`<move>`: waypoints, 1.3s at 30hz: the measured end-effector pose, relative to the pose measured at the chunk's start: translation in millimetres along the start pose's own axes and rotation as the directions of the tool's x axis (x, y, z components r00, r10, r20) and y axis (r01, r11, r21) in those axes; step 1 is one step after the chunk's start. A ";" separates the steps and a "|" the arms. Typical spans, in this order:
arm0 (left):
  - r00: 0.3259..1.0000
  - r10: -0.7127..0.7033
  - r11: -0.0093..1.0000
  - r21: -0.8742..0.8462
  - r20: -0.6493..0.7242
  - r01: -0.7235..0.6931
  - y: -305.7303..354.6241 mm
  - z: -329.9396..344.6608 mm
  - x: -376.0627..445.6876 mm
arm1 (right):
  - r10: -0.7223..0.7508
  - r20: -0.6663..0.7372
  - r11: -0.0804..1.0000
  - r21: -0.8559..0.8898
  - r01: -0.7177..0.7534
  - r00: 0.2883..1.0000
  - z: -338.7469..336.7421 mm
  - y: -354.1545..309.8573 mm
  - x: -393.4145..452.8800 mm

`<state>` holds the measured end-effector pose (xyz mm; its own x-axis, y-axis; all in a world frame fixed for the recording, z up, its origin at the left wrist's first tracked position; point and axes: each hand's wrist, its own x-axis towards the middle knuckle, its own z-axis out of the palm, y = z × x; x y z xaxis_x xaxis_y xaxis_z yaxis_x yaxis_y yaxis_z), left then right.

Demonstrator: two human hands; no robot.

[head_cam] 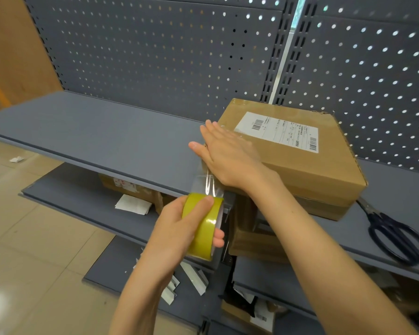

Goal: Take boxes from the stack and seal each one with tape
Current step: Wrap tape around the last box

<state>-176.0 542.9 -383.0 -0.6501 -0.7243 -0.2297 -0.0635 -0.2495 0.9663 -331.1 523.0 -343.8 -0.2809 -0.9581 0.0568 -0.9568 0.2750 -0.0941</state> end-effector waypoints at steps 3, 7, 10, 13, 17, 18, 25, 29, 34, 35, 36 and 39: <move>0.999 0.005 1.000 -0.008 -0.042 -0.005 -1.2 -0.7 1.4 | 0.004 -0.011 1.000 -0.006 -0.004 1.000 -0.2 -0.4 -1.5; 0.995 0.028 0.999 -0.039 -0.094 -0.032 -1.1 2.5 -0.8 | -0.003 -0.089 0.995 -0.096 -0.005 0.996 1.6 -3.3 -5.5; 0.993 0.037 0.998 -0.039 -0.114 -0.042 -1.7 5.1 -0.9 | -0.005 -0.119 0.993 -0.114 -0.009 0.993 3.3 -4.3 -7.0; 0.988 0.044 0.999 -0.012 -0.150 -0.047 -3.1 5.6 0.8 | -0.003 -0.118 0.994 -0.106 -0.010 0.993 2.7 -4.3 -7.0; 0.979 0.058 0.998 0.014 -0.196 -0.056 -6.3 7.4 1.3 | -0.011 -0.124 0.994 -0.105 -0.002 0.992 4.1 -3.9 -6.8; 0.977 0.065 0.998 0.019 -0.205 -0.063 -7.3 7.9 1.4 | -0.012 -0.125 0.995 -0.100 -0.001 0.992 4.4 -3.6 -6.6; 0.965 0.123 0.991 0.076 -0.231 -0.108 -11.3 8.0 2.4 | -0.027 -0.139 0.997 -0.069 0.017 0.990 3.8 -1.8 -5.7; 0.966 0.125 0.992 0.061 -0.227 -0.114 -12.1 8.7 2.7 | -0.032 -0.144 0.996 -0.083 0.020 0.989 4.3 -2.1 -6.5; 0.969 0.134 0.989 0.092 -0.207 -0.117 -9.8 7.8 2.3 | -0.018 -0.152 0.998 -0.057 0.010 0.988 5.1 -3.0 -10.2; 0.968 0.142 0.987 0.104 -0.204 -0.123 -9.5 7.9 2.4 | -0.015 -0.175 0.998 -0.055 0.006 0.984 6.4 -2.8 -10.5; 0.969 0.141 0.988 0.098 -0.202 -0.123 -9.2 8.1 1.8 | -0.015 -0.203 0.998 -0.067 0.002 0.979 7.5 -2.9 -11.4; 0.972 0.129 0.990 0.082 -0.198 -0.115 -8.8 6.6 2.1 | -0.013 -0.257 0.999 -0.047 0.001 0.966 7.1 -3.8 -13.5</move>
<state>-181.9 547.8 -391.2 -0.4897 -0.8634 -0.1212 -0.0505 -0.1107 0.9926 -323.2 534.4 -351.3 -0.2782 -0.9085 0.3117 -0.9595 0.2777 -0.0471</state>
